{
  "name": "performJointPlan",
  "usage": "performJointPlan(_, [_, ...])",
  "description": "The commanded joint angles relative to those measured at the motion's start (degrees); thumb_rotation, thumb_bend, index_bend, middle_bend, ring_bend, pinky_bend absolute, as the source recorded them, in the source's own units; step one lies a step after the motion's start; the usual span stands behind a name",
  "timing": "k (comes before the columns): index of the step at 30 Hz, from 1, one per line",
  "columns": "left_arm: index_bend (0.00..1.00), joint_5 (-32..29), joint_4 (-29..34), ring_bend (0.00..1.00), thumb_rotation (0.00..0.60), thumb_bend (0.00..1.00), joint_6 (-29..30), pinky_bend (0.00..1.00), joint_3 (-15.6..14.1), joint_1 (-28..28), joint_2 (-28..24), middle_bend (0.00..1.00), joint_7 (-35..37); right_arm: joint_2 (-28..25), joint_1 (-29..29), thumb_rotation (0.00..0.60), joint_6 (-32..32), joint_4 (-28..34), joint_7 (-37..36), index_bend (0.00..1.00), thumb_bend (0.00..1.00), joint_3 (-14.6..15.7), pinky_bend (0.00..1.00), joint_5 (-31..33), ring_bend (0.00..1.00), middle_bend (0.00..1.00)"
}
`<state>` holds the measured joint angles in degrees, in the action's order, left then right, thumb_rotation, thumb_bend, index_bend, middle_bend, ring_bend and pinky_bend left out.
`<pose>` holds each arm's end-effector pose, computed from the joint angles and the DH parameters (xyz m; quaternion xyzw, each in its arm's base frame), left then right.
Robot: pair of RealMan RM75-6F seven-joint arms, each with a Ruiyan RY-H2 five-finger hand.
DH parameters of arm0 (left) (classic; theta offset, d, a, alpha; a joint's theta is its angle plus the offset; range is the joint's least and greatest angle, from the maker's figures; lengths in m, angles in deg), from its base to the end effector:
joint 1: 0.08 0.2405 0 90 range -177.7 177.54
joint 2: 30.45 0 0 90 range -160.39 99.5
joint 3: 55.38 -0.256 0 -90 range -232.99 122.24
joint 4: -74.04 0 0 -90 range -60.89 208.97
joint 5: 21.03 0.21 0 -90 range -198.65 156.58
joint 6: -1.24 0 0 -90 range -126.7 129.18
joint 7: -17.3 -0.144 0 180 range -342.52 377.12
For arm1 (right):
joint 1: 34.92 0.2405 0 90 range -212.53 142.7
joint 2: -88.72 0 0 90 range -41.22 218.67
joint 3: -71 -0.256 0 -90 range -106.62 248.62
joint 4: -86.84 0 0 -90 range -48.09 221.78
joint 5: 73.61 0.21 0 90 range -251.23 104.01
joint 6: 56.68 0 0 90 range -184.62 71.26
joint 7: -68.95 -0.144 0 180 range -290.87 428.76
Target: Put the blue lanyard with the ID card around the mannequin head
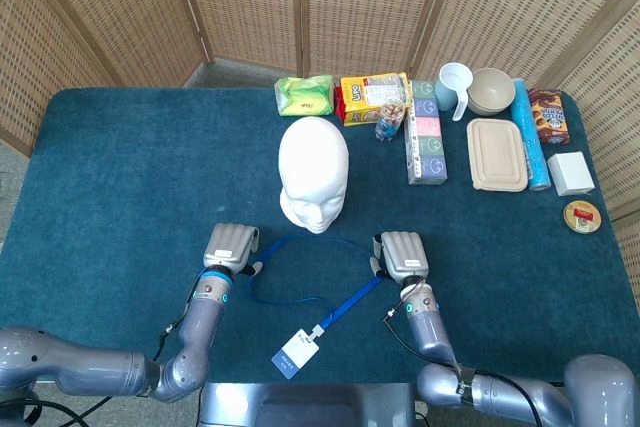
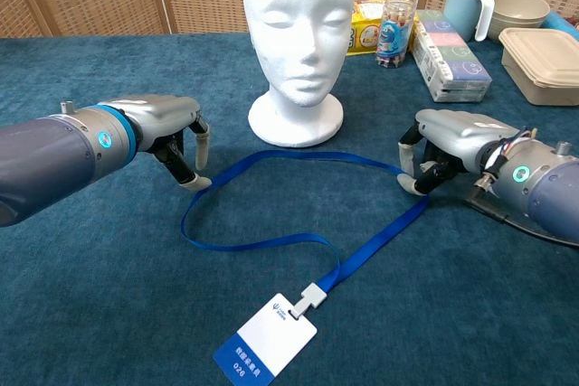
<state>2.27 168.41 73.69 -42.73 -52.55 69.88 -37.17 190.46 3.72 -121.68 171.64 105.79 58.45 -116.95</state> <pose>-0.1030 0.3153 -0.0646 -0.7211 -0.4381 -0.2134 0.4925 -0.1594 -0.3120 -0.0663 0.6662 -0.4830 0.2989 0.4833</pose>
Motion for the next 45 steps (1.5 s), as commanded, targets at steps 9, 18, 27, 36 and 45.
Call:
performJointPlan(9, [0.49, -0.8, -1.2, 1.00, 0.504, 0.28, 1.0, 1.00, 0.1, -0.3, 1.4, 1.00, -1.4, -0.3, -0.2, 0.564, 0.6, 0.0, -1.0, 0.62, 0.53, 0.2, 1.00, -0.2, 1.00, 1.00])
performJointPlan(18, [0.46, -2.0, -0.3, 1.00, 0.508, 0.28, 0.8, 1.00, 1.8, -0.3, 1.6, 1.00, -0.6, -0.4, -0.1, 0.561, 1.0, -0.1, -1.1, 0.62, 0.53, 0.3, 1.00, -0.1, 1.00, 1.00])
performJointPlan(27, [0.46, -2.0, -1.0, 1.00, 0.504, 0.28, 2.0, 1.00, 1.6, -1.0, 2.7, 1.00, -2.2, -0.5, -0.2, 0.579, 1.4, -0.3, -2.3, 0.63, 0.53, 0.1, 1.00, -0.4, 1.00, 1.00])
performJointPlan(36, [0.46, -1.7, -2.0, 1.00, 0.506, 0.28, 3.6, 1.00, 1.0, -1.2, 4.0, 1.00, -4.0, -0.7, -0.3, 0.592, 2.3, -0.5, -3.7, 0.63, 0.54, 0.1, 1.00, -0.8, 1.00, 1.00])
performJointPlan(45, [0.43, -1.6, -2.1, 1.00, 0.504, 0.28, 3.5, 1.00, 1.1, -0.8, 4.3, 1.00, -4.2, -0.8, -0.4, 0.597, 2.7, -0.6, -4.4, 0.63, 0.54, 0.2, 1.00, -0.9, 1.00, 1.00])
